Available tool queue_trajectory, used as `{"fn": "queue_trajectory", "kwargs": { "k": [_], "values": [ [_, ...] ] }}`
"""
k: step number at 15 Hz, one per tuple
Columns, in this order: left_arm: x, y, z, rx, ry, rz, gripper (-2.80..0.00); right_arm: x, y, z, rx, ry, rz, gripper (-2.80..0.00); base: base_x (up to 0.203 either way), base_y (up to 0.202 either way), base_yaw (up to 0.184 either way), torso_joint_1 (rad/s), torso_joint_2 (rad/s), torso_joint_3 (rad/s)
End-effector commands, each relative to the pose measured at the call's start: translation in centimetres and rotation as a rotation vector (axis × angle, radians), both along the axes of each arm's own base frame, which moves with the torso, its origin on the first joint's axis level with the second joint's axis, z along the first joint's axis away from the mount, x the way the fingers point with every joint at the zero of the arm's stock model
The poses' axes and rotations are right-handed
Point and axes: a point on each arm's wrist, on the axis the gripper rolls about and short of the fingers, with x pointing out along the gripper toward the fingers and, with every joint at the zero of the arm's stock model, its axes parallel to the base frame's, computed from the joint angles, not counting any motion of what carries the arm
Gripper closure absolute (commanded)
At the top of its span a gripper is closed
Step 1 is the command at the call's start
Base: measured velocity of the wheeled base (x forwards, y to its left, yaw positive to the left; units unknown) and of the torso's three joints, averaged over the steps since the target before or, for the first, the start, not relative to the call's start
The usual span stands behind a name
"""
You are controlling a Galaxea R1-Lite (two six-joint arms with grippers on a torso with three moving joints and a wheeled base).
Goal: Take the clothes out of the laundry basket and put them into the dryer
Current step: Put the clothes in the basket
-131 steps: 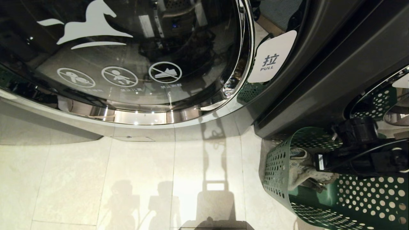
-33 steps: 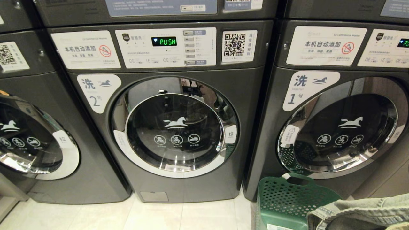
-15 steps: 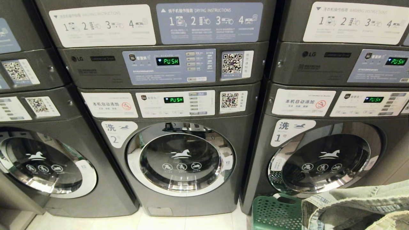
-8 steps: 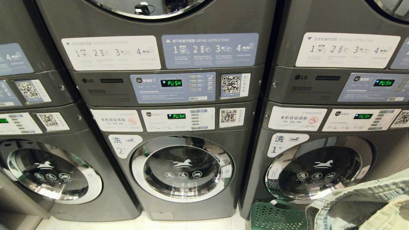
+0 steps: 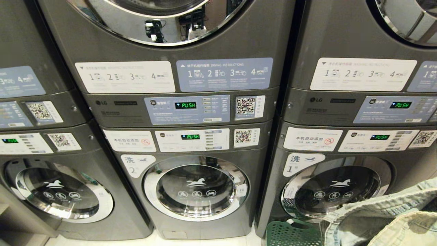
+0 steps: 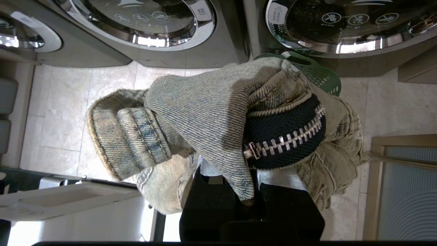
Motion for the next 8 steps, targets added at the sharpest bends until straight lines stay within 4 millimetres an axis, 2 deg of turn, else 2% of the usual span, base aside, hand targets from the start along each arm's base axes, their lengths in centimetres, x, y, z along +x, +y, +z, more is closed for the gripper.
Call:
{"fn": "queue_trajectory", "kwargs": {
  "k": [1, 8],
  "values": [
    [0.01, 0.00, -0.04, 0.000, 0.001, 0.000, 0.00, 0.28, 0.04, -0.27, 0.001, 0.021, 0.004, 0.00, 0.000, 0.000, 0.000, 0.174, -0.35, -0.189],
    [0.01, 0.00, -0.04, 0.000, 0.001, 0.000, 0.00, 0.37, 0.04, -1.05, 0.035, 0.065, -0.029, 0.00, 0.000, 0.000, 0.000, 0.154, -0.33, -0.171]
  ]
}}
